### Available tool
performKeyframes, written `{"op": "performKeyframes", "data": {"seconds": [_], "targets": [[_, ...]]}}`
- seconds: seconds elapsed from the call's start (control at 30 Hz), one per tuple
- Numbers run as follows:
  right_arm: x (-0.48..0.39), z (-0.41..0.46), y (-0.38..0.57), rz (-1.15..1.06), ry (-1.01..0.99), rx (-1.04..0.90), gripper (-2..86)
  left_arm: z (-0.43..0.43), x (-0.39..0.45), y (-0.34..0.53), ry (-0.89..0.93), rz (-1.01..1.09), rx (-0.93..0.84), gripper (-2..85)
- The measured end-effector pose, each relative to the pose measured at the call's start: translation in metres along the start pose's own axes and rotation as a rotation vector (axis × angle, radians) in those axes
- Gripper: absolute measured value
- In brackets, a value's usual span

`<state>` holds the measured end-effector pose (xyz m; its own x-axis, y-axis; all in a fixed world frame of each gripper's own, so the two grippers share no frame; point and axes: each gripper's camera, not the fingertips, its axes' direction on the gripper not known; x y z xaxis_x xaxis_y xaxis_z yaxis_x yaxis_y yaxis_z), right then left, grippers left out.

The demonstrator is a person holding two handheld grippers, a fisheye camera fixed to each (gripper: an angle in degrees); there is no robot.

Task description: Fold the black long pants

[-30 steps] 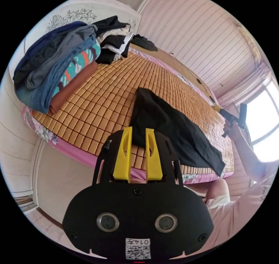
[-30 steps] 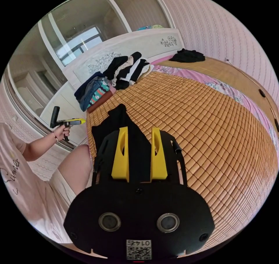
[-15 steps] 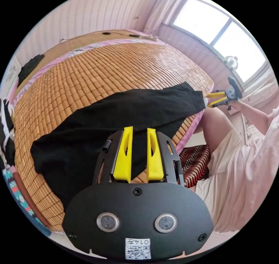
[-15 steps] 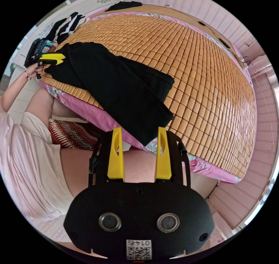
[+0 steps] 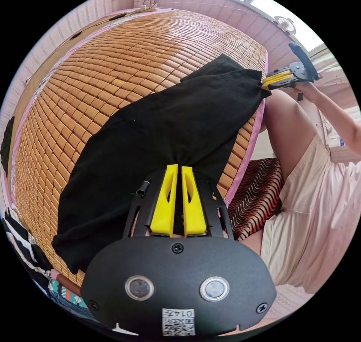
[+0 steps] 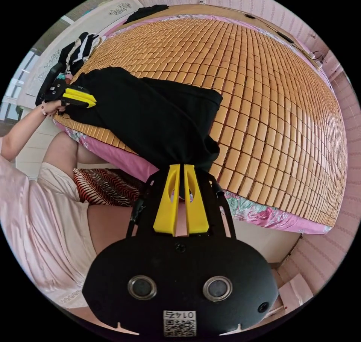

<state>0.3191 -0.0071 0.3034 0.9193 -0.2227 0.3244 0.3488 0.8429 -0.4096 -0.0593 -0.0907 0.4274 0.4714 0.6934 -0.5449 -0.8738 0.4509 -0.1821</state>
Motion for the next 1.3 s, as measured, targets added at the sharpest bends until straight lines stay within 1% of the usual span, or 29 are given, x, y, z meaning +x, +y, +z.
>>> {"op": "performKeyframes", "data": {"seconds": [0.1, 0.23, 0.4, 0.47, 0.5, 0.53, 0.6, 0.63, 0.67, 0.7, 0.77, 0.87, 0.93, 1.0, 1.07, 1.13, 1.2, 1.23, 1.3], "targets": [[-0.009, -0.043, -0.001, -0.077, 0.022, 0.037, 0.7, -0.014, -0.001, -0.002, 0.024, 0.006, 0.023, -0.5], [-0.011, -0.109, -0.027, -0.189, 0.024, 0.046, 0.1, -0.035, -0.008, 0.000, 0.057, 0.010, 0.070, -0.6], [-0.003, -0.142, -0.065, -0.284, -0.043, -0.056, 0.0, -0.047, -0.017, 0.001, 0.076, -0.014, 0.105, -0.1], [-0.002, -0.141, -0.082, -0.321, 0.010, -0.140, 0.0, -0.049, -0.018, 0.001, 0.081, -0.013, 0.105, 0.2], [-0.001, -0.140, -0.086, -0.320, 0.042, -0.145, 0.0, -0.050, -0.018, 0.001, 0.079, -0.012, 0.108, 0.6], [0.001, -0.138, -0.093, -0.313, 0.102, -0.138, -0.1, -0.050, -0.020, 0.001, 0.071, -0.016, 0.112, 1.3], [0.004, -0.138, -0.099, -0.287, 0.182, -0.051, 0.0, -0.047, -0.024, 0.002, 0.065, -0.024, 0.108, 2.7], [0.009, -0.140, -0.099, -0.238, 0.226, 0.036, 0.1, -0.045, -0.028, 0.003, 0.061, -0.039, 0.107, 3.5], [0.015, -0.140, -0.096, -0.196, 0.237, 0.104, 0.5, -0.045, -0.030, 0.003, 0.064, -0.044, 0.110, 3.9], [0.019, -0.140, -0.093, -0.179, 0.230, 0.131, 1.0, -0.045, -0.034, 0.005, 0.076, -0.053, 0.117, 4.7], [0.036, -0.128, -0.078, -0.104, 0.155, 0.197, 5.5, -0.046, -0.039, 0.008, 0.095, -0.066, 0.132, 5.5], [0.059, -0.096, -0.054, 0.017, 0.055, 0.192, 10.5, -0.049, -0.050, 0.015, 0.167, -0.083, 0.156, 6.1], [0.070, -0.071, -0.040, 0.071, 0.019, 0.159, 11.9, -0.051, -0.057, 0.019, 0.207, -0.097, 0.180, 6.2], [0.075, -0.047, -0.029, 0.102, 0.013, 0.110, 13.0, -0.054, -0.061, 0.021, 0.162, -0.099, 0.184, 6.2], [0.078, -0.023, -0.019, 0.127, 0.083, 0.070, 13.6, -0.056, -0.065, 0.024, 0.116, -0.110, 0.191, 6.1], [0.080, -0.013, -0.014, 0.148, 0.127, 0.067, 13.1, -0.060, -0.086, 0.034, 0.157, -0.191, 0.237, 6.0], [0.084, -0.010, -0.010, 0.164, 0.107, 0.075, 11.5, -0.064, -0.110, 0.046, 0.153, -0.294, 0.275, 6.0], [0.087, -0.009, -0.009, 0.172, 0.100, 0.075, 9.6, -0.066, -0.126, 0.056, 0.121, -0.371, 0.292, 5.9], [0.090, -0.006, -0.007, 0.169, 0.131, 0.069, 8.0, -0.067, -0.147, 0.067, 0.046, -0.460, 0.291, 5.9]]}}
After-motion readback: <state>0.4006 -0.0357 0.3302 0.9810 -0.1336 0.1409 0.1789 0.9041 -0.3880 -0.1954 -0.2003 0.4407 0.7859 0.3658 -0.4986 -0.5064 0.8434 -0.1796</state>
